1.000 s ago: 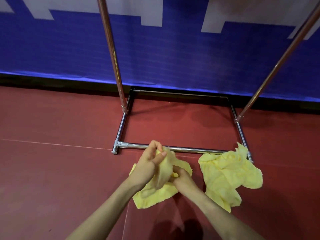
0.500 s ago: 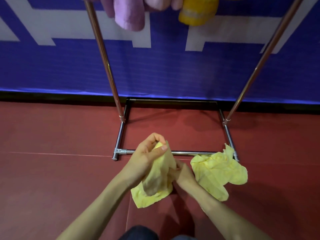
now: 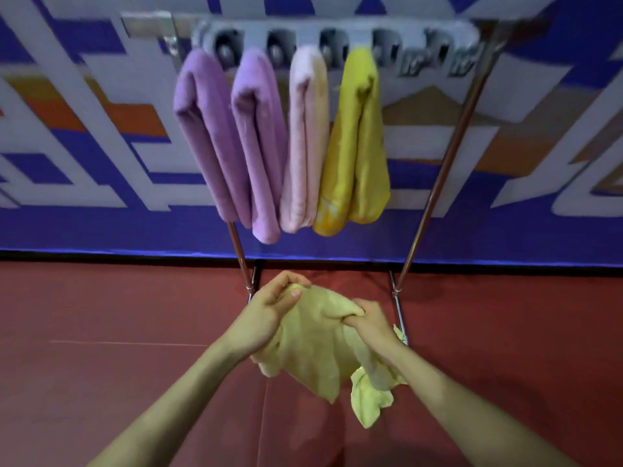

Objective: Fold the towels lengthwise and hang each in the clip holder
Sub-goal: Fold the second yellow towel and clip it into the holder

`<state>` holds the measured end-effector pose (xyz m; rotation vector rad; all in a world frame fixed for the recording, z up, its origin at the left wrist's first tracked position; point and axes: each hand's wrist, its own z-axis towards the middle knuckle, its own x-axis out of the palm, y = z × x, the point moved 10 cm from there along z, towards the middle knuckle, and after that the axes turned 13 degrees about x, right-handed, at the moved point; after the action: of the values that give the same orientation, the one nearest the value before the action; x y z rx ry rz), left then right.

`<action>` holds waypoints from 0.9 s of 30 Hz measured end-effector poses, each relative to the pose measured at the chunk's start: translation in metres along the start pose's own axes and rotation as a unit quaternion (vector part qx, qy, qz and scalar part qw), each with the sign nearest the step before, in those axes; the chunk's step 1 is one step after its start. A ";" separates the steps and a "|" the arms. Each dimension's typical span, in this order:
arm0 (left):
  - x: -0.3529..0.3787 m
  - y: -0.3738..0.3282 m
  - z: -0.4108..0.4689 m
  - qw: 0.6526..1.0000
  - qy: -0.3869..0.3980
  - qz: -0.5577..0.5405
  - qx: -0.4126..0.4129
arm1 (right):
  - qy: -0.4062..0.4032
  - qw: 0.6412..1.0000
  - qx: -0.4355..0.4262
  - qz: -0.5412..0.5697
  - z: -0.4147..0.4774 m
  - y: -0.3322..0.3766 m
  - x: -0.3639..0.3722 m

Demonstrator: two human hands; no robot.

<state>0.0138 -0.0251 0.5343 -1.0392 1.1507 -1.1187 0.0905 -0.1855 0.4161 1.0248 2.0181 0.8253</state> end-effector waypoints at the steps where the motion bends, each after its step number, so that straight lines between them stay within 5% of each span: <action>1: -0.003 -0.021 0.002 1.000 0.010 0.019 0.001 | -0.006 1.000 -0.004 -0.001 -0.012 0.020 -0.013; 8: -0.014 -0.140 0.000 0.955 0.119 0.272 0.027 | 0.054 0.998 0.010 -0.003 -0.098 0.137 -0.077; 11: -0.007 -0.170 -0.009 0.881 0.237 0.408 0.033 | 0.079 0.997 -0.013 0.008 -0.126 0.178 -0.099; 13: -0.010 -0.183 -0.012 0.799 0.274 0.534 0.046 | 0.083 0.996 -0.026 0.002 -0.136 0.200 -0.113; 15: -0.011 -0.204 -0.008 0.723 0.253 0.629 0.130 | 0.085 0.996 -0.033 -0.017 -0.142 0.218 -0.124; 18: -0.016 -0.219 -0.006 0.679 0.225 0.673 0.190 | 0.086 0.995 -0.040 -0.042 -0.150 0.238 -0.129; 20: -0.021 -0.233 0.002 0.706 0.201 0.654 0.182 | 0.077 0.994 -0.049 -0.056 -0.153 0.248 -0.127; 27: -0.022 -0.280 0.034 0.926 0.147 0.325 0.123 | -0.016 0.996 -0.060 -0.066 -0.140 0.255 -0.110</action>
<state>0.0137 -0.0435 0.8164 -0.2492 1.4093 -0.8585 0.1237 -0.1867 0.7253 0.8222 1.9604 0.8433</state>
